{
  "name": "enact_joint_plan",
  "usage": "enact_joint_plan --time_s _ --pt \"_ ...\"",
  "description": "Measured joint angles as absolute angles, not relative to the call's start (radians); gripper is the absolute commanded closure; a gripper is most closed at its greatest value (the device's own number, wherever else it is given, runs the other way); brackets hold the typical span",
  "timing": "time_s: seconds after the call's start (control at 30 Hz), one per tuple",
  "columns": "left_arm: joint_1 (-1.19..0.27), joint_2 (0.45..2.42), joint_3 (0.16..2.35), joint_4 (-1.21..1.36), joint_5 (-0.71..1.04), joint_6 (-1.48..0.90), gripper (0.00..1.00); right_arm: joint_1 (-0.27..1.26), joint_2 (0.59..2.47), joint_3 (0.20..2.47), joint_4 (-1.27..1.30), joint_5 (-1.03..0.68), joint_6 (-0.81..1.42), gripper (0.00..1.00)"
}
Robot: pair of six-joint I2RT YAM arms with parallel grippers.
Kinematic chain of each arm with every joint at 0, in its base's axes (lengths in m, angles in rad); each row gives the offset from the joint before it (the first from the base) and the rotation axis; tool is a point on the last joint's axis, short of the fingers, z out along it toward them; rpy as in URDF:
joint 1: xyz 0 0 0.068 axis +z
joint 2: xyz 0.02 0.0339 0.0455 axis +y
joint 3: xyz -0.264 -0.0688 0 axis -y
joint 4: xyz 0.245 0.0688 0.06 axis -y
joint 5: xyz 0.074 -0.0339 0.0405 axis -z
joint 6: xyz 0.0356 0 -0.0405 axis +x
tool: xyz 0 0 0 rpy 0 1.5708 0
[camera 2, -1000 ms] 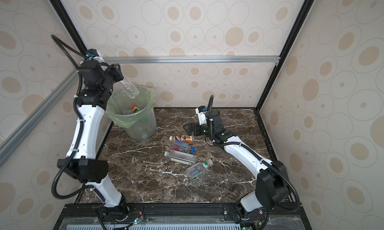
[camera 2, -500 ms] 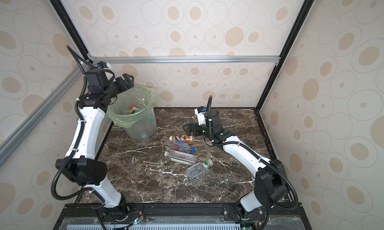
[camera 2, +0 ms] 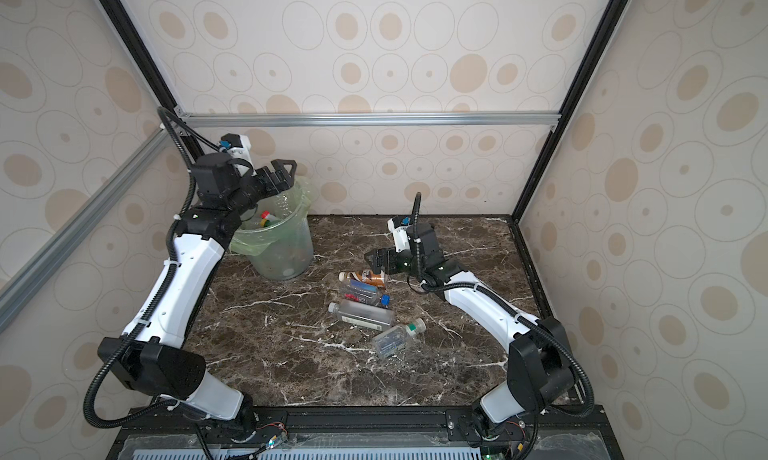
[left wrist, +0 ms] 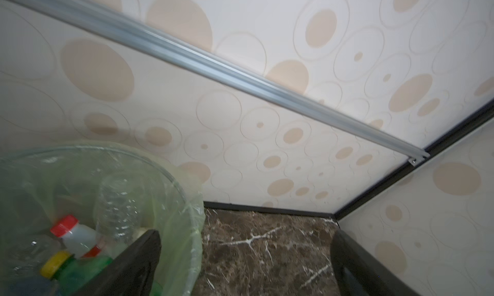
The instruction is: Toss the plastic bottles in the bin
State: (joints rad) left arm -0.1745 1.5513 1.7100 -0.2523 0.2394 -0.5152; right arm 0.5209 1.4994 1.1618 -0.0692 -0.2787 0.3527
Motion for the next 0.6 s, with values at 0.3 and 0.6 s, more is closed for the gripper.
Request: enact_joint_plan --time_s 0.3,0.6 --pt "-0.371 1.501 1.526 -0.168 0.233 -0.540 0.01 0.522 1.437 1.060 -0.140 -0.227 0.307 0.01" --pt "-0.475 1.439 1.304 -0.094 0.223 -0.587 0.01 0.525 1.369 0.961 -0.263 -0.197 0.255 0.01"
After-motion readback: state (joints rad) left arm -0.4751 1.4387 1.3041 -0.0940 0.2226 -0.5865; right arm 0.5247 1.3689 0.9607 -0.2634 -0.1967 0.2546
